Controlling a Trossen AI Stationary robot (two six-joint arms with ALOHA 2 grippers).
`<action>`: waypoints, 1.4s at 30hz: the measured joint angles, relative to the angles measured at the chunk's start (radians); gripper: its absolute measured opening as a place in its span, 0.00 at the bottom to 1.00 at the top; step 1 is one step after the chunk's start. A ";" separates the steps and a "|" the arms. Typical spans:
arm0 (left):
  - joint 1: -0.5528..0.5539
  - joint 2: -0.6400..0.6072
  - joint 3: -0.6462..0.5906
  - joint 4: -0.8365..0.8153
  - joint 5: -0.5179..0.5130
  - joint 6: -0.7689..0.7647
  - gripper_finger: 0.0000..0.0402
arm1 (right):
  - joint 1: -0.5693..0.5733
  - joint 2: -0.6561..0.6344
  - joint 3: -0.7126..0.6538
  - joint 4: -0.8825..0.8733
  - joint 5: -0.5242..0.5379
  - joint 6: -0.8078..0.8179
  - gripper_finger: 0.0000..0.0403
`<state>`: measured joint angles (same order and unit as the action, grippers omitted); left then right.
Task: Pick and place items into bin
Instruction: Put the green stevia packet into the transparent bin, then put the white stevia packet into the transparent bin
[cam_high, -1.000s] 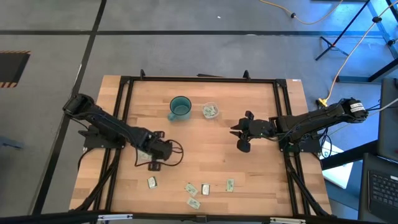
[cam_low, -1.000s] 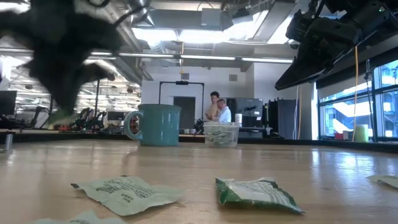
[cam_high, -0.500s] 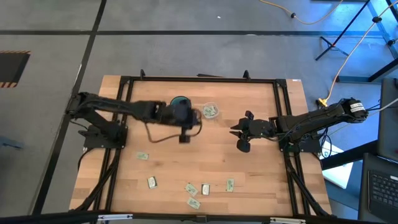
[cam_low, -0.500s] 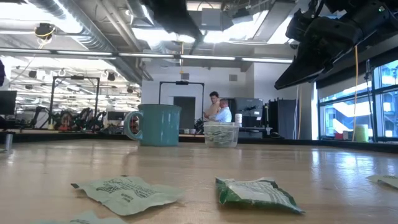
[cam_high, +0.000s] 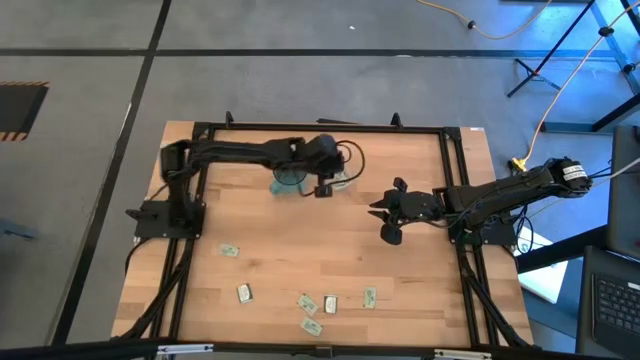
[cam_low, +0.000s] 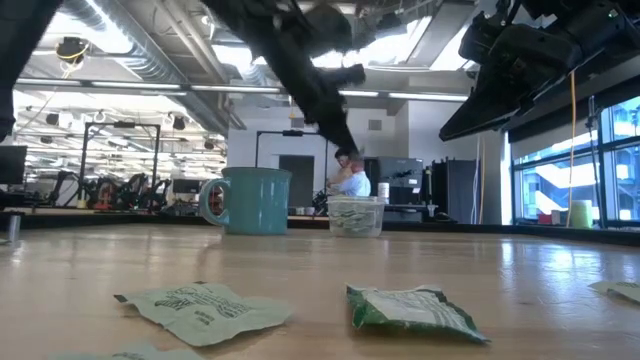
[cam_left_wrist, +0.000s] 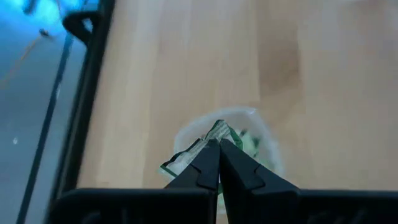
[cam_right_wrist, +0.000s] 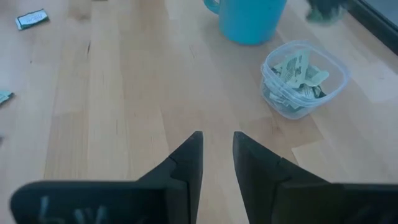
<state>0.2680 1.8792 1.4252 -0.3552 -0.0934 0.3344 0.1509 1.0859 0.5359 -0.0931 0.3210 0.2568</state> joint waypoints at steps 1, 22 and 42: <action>0.010 0.024 0.011 -0.008 0.003 0.002 0.01 | 0.000 0.000 0.000 0.000 0.000 0.000 0.23; 0.043 0.203 0.070 -0.024 0.058 0.002 0.03 | 0.000 0.000 0.000 -0.025 0.000 0.053 0.23; -0.035 -0.011 0.177 -0.355 0.079 0.117 0.21 | 0.000 0.000 0.000 -0.071 0.000 0.065 0.23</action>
<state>0.2329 1.8679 1.6020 -0.7098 -0.0144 0.4511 0.1511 1.0859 0.5358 -0.1642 0.3208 0.3216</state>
